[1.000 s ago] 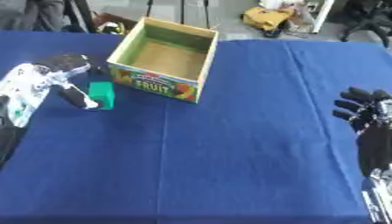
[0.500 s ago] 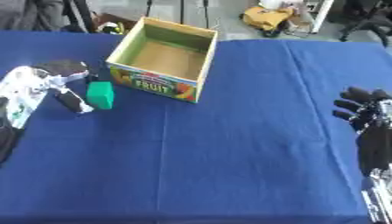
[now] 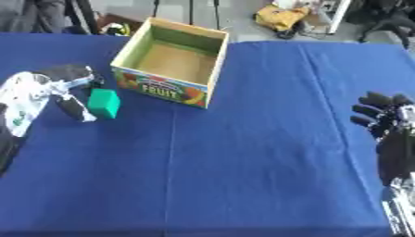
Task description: Pick up objects on the table and place them in the box.
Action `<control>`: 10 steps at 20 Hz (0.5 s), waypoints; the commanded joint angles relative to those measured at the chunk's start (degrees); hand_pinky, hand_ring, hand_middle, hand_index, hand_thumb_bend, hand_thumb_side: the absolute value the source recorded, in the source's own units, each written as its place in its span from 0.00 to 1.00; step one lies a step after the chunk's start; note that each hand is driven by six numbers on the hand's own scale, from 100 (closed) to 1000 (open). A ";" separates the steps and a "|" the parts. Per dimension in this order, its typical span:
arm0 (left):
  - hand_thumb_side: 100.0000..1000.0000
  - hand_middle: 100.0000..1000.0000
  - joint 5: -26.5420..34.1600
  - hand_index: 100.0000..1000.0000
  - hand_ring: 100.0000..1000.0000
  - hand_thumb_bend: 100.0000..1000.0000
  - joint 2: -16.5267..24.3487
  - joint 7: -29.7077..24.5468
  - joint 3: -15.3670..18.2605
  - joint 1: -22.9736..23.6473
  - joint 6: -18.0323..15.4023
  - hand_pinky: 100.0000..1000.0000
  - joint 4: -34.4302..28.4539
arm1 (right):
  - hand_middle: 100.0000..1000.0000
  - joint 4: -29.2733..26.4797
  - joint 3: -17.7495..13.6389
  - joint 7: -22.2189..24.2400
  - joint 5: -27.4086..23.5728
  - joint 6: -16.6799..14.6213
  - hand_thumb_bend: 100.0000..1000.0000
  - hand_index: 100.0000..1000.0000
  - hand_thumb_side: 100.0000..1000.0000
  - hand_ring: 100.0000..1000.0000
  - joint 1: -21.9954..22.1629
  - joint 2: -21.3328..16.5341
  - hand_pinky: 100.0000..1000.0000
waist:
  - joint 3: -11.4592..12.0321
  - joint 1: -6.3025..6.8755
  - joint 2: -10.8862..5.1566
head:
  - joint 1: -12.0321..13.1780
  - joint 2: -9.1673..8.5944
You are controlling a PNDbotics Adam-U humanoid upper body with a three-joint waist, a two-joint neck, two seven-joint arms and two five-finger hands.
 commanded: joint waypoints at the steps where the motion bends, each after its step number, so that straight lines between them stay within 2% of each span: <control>1: 0.00 0.21 1.52 0.42 0.31 0.40 0.48 3.19 0.42 -0.69 0.79 0.51 -0.90 | 0.69 -0.81 -0.31 0.08 0.05 -0.15 0.00 0.77 1.00 0.72 -0.52 -0.85 0.70 | -0.03 0.14 -0.64 | -0.05 0.34; 4: 0.00 0.15 3.22 0.35 0.25 0.35 0.42 6.06 0.88 -0.65 2.08 0.48 -2.06 | 0.69 -0.79 -0.31 0.10 0.03 -0.16 0.00 0.77 1.00 0.72 -0.54 -0.85 0.70 | 0.04 0.09 -0.69 | -0.15 0.34; 10: 0.00 0.13 7.13 0.35 0.23 0.31 1.47 7.36 0.51 -1.36 3.62 0.48 -6.01 | 0.69 -0.71 -0.32 0.11 0.03 -0.18 0.00 0.77 1.00 0.72 -0.52 -0.95 0.70 | 0.09 0.15 -0.80 | -0.23 0.34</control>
